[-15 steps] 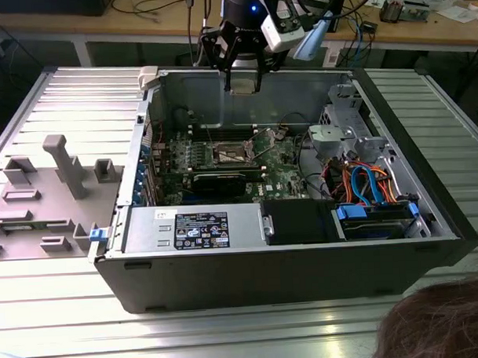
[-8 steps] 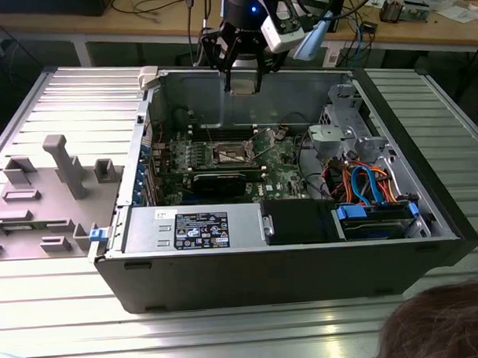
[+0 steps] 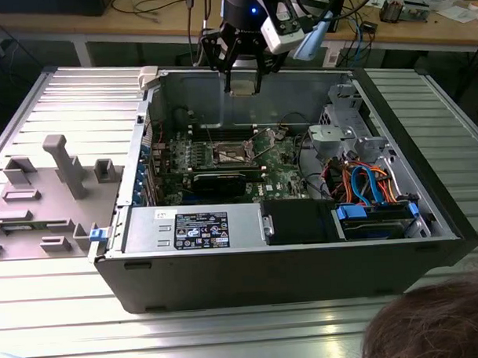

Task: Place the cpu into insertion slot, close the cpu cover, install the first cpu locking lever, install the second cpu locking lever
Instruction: 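Place the cpu into insertion slot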

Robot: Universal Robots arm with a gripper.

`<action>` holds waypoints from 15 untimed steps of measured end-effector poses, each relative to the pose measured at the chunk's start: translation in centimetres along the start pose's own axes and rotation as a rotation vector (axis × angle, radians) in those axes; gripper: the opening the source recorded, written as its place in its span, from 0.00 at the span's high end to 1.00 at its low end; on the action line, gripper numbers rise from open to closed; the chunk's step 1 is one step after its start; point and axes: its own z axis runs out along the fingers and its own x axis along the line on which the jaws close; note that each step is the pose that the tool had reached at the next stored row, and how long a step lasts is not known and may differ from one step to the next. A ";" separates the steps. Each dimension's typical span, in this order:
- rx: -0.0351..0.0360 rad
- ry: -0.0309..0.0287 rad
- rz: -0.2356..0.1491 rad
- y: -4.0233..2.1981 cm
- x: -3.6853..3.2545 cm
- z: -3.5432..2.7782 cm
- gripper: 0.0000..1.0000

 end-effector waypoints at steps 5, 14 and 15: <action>0.0000 0.0000 0.000 -0.06 -0.01 0.63 0.45; -0.0001 0.0000 0.000 -0.16 -0.04 1.80 0.45; 0.0000 0.0000 0.000 -0.16 -0.04 1.82 0.45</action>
